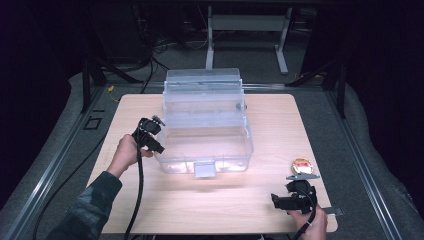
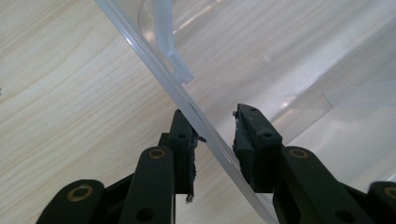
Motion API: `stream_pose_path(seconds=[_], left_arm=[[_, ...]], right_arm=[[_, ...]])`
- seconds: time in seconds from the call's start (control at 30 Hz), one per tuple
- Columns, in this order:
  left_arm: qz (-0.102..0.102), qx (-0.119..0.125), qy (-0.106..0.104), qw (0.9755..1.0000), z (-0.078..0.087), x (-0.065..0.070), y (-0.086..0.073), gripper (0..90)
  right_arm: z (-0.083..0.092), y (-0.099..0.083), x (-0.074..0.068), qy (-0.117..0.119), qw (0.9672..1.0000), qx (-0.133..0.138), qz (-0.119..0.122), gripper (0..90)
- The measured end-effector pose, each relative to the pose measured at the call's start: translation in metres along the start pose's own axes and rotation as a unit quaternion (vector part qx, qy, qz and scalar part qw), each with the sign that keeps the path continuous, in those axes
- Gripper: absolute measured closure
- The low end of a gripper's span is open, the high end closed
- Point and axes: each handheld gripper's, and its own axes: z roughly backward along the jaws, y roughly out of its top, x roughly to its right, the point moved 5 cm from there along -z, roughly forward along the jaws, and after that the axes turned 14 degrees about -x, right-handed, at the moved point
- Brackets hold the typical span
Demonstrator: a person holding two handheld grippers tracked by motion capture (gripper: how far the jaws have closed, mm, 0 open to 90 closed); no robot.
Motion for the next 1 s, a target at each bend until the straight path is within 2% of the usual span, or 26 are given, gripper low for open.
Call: stream_pose_path(seconds=[0.33,0.37,0.43,0.6,0.73,0.8,0.83,0.87,0.9,1.0], left_arm=[[-0.012,0.001,-0.002,0.9999,-0.001,0.013,0.012,68.2],[-0.013,0.001,-0.002,0.9999,-0.001,0.015,0.013,68.2],[-0.015,0.002,-0.002,0.9999,-0.002,0.017,0.016,68.1],[-0.023,0.002,-0.003,0.9997,-0.002,0.019,0.018,65.9],[-0.037,0.007,-0.003,0.9993,0.006,0.017,0.017,40.4],[-0.040,0.012,-0.019,0.9990,0.012,0.016,0.015,32.9],[-0.042,0.013,-0.022,0.9988,0.015,0.016,0.014,28.4],[-0.044,0.017,-0.026,0.9985,0.018,0.015,0.013,26.0],[-0.046,0.019,-0.029,0.9983,0.021,0.015,0.011,23.8],[-0.052,0.019,-0.036,0.9978,0.028,0.015,0.005,17.6]], right_arm=[[-0.001,0.000,0.000,0.005,1.0000,-0.002,0.001,10.2],[-0.001,-0.001,0.001,0.004,1.0000,-0.009,0.002,10.2],[-0.002,-0.001,0.001,0.005,1.0000,-0.004,0.002,10.0],[-0.003,-0.002,0.003,0.005,1.0000,-0.007,-0.002,10.1],[-0.003,-0.003,0.007,0.013,0.9998,-0.012,-0.004,10.0],[-0.004,-0.003,0.009,0.025,0.9996,-0.016,0.000,9.4],[-0.001,-0.004,0.010,0.042,0.9987,-0.030,0.001,9.9],[-0.003,-0.003,0.013,0.028,0.9995,-0.015,-0.007,9.8],[-0.003,-0.002,0.014,0.040,0.9990,-0.015,-0.007,9.6],[-0.003,0.001,0.021,0.022,0.9995,-0.022,-0.012,8.0]])
